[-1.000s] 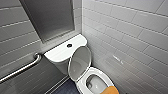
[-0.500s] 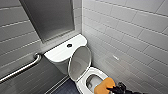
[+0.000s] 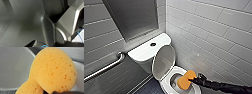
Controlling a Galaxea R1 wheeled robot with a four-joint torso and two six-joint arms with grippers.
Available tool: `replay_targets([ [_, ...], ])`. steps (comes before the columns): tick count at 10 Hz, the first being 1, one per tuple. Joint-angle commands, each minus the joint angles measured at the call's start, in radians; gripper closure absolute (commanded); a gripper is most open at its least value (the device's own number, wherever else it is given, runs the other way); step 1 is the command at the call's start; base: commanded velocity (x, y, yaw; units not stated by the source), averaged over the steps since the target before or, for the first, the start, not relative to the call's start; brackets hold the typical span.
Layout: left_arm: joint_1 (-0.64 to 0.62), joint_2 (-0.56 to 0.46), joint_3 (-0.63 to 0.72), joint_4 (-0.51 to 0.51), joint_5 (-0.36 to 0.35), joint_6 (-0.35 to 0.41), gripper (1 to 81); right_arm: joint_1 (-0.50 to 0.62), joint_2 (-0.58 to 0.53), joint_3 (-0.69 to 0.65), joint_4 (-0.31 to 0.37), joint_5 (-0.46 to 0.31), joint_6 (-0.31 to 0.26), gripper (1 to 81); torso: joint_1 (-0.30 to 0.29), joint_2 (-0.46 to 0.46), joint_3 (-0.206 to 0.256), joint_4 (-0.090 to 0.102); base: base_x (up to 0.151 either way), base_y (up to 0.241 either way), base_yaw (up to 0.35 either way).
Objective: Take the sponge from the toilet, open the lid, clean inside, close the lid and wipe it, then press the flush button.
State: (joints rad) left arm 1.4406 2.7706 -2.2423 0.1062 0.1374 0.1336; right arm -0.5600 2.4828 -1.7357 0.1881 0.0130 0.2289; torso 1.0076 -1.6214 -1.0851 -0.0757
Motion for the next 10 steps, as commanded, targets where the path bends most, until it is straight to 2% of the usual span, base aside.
replay_targets([
  [1,0.011,-0.002,0.010,-0.017,0.087,0.006,1.0,0.128,-0.003,-0.005,0.024,-0.047,0.009,81.1,0.000,0.000,-0.082,0.000,0.000,0.000,0.000],
  [2,0.011,0.003,0.009,-0.016,0.087,0.006,1.0,0.139,0.004,-0.008,0.024,-0.045,0.009,81.1,0.000,0.000,-0.027,0.000,0.000,0.000,0.000],
  [3,0.011,0.003,0.004,-0.017,0.087,0.006,1.0,0.159,0.012,-0.010,0.024,-0.045,0.009,81.1,0.000,0.000,-0.054,0.000,0.000,0.000,0.000],
  [5,0.011,0.003,0.004,-0.019,0.087,0.006,1.0,0.192,0.037,-0.036,0.024,-0.053,0.009,81.1,0.001,0.001,-0.073,0.000,0.000,0.000,0.000],
  [8,0.011,0.006,0.004,-0.022,0.087,0.006,1.0,0.218,0.135,-0.192,0.028,-0.102,0.010,81.1,0.001,0.002,-0.073,0.000,0.000,0.000,0.000],
  [10,0.016,0.009,-0.005,-0.023,0.087,0.004,1.0,0.243,0.191,-0.270,0.028,-0.103,0.010,81.1,0.001,0.002,-0.074,0.000,0.000,0.000,0.000],
])
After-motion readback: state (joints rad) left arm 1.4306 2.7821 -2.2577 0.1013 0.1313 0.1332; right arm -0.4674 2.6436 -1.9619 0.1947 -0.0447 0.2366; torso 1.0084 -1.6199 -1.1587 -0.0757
